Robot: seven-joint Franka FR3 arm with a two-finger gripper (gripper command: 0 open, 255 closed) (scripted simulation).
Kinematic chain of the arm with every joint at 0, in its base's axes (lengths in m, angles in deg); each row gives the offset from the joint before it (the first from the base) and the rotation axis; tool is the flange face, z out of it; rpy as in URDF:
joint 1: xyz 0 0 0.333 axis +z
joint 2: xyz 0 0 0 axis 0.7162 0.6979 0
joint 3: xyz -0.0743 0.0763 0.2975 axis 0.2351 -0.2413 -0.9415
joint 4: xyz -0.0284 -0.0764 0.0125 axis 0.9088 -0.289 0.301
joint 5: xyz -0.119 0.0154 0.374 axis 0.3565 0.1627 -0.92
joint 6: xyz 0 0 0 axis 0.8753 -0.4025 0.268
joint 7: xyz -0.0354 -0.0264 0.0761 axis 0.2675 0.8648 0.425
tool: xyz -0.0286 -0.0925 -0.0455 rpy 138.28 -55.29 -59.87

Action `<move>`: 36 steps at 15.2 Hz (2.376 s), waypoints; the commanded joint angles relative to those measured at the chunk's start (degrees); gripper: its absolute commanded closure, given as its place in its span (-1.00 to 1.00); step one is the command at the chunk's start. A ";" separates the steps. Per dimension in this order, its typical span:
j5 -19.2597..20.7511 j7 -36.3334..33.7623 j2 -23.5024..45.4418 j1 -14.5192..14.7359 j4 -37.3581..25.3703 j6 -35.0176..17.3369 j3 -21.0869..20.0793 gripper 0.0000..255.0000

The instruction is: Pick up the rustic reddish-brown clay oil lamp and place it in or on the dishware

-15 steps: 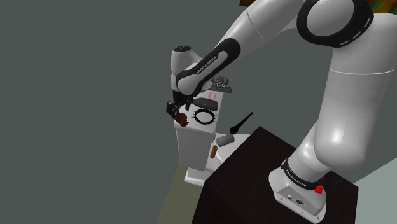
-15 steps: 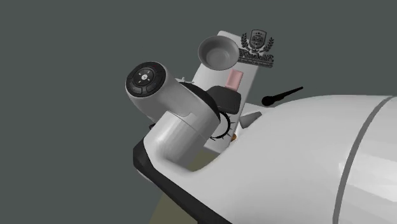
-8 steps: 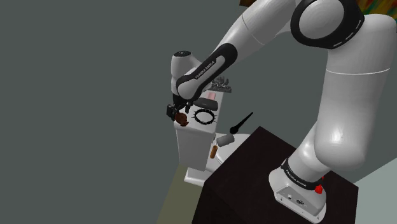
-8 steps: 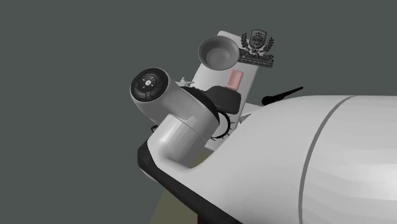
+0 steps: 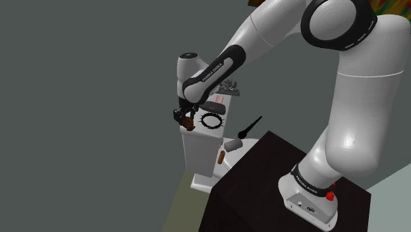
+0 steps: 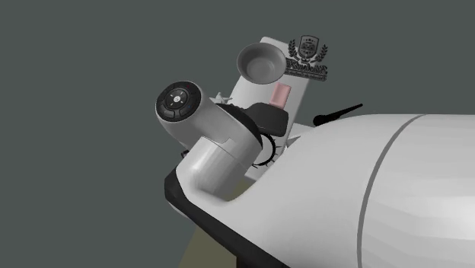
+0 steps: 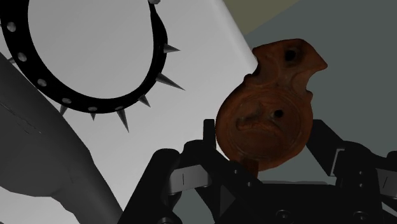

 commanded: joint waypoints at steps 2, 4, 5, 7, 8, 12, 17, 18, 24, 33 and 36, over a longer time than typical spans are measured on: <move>0.00 0.00 0.01 0.00 0.03 0.02 0.00 1.00; 0.00 0.00 0.02 0.00 0.03 0.01 0.00 1.00; 0.00 0.01 0.02 -0.01 0.04 -0.01 0.01 1.00; -0.32 0.27 -1.24 -0.15 0.09 1.20 -0.19 1.00; -0.48 0.39 -1.85 -0.21 0.06 1.82 -0.28 1.00; -1.11 0.90 -4.23 -0.44 -0.08 4.33 -0.62 1.00; -1.87 1.50 -7.03 -0.66 -0.55 7.56 -0.95 1.00; -2.01 1.62 -7.57 -0.70 -0.69 8.21 -1.01 1.00; -2.83 2.27 -10.58 -0.88 -1.74 12.24 -1.29 1.00; -3.57 9.02 -9.13 -4.67 -7.35 16.10 0.95 1.00; -3.83 12.68 -6.72 -6.85 -11.01 17.20 2.20 1.00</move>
